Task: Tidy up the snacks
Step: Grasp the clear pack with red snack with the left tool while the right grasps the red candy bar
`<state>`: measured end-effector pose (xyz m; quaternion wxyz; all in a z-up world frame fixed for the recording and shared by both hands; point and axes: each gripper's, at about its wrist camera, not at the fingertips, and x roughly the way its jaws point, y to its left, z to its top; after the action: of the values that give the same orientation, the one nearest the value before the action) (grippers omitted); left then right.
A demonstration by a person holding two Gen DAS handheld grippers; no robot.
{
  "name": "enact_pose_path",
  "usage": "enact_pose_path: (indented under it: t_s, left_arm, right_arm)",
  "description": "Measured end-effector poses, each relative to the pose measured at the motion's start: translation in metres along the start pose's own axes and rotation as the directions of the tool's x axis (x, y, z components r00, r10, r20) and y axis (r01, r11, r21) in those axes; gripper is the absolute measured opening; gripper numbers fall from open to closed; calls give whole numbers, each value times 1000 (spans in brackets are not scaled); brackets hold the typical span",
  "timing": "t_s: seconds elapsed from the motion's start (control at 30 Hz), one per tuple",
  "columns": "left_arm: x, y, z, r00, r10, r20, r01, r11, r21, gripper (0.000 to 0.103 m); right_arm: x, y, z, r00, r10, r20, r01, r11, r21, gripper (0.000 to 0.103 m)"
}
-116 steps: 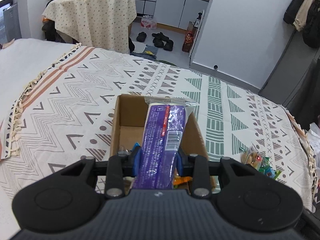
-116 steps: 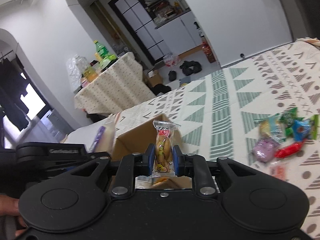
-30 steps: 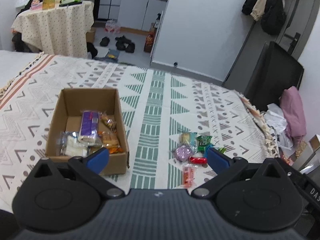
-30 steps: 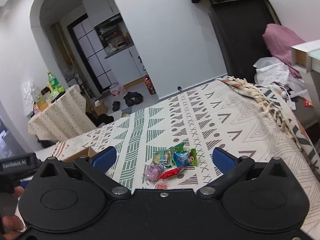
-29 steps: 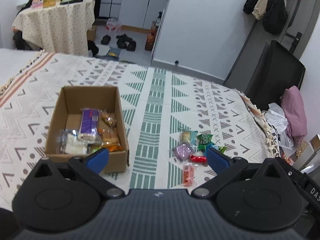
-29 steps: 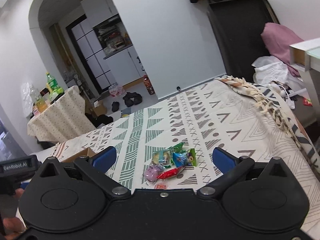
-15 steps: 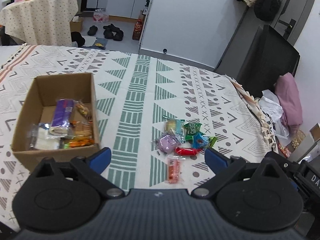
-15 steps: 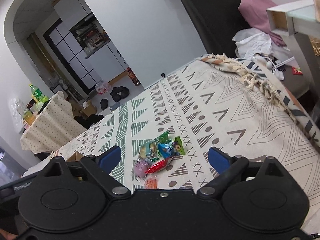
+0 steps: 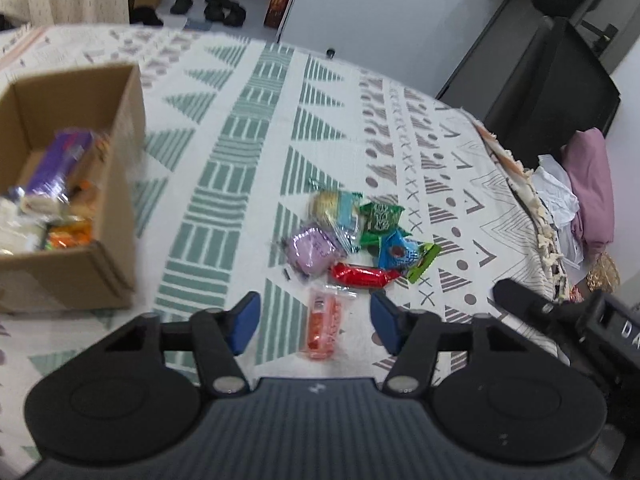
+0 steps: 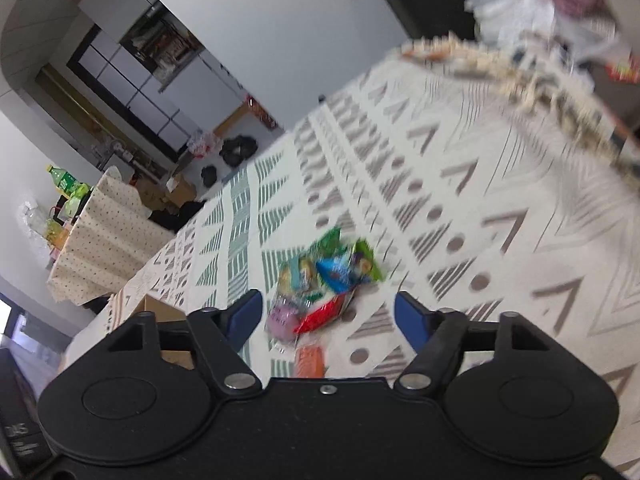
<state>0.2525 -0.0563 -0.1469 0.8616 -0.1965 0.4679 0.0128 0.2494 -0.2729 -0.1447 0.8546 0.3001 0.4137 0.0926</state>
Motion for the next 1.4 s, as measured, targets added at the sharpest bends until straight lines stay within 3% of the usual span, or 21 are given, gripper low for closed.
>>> enact_pose_path:
  t_s: [0.23, 0.5, 0.6, 0.97, 1.07, 1.13, 1.4]
  left_arm:
    - [42, -4, -3, 996, -8, -83, 5, 999, -35, 46]
    - [78, -9, -3, 986, 20, -165, -21, 1000, -7, 22]
    - [79, -10, 0, 985, 33, -172, -36, 999, -18, 18]
    - [71, -3, 7, 985, 27, -168, -37, 998, -57, 17]
    - [72, 1, 7, 986, 29, -167, -41, 997, -69, 17]
    - [73, 2, 7, 984, 32, -175, -46, 996, -77, 17]
    - [59, 0, 13, 986, 57, -154, -63, 998, -29, 17]
  right_arm:
    - [27, -11, 3, 998, 17, -59, -13, 997, 78, 58]
    - [64, -22, 16, 995, 37, -92, -21, 985, 173, 57]
    - [76, -22, 18, 993, 51, -103, -30, 981, 193, 57]
    - [113, -21, 14, 984, 60, -167, -17, 968, 249, 47]
    - [118, -22, 9, 980, 42, -196, 8, 969, 248, 34]
    - [119, -24, 8, 979, 30, -203, 21, 969, 245, 18]
    - [102, -17, 10, 989, 13, -149, 18, 980, 199, 13]
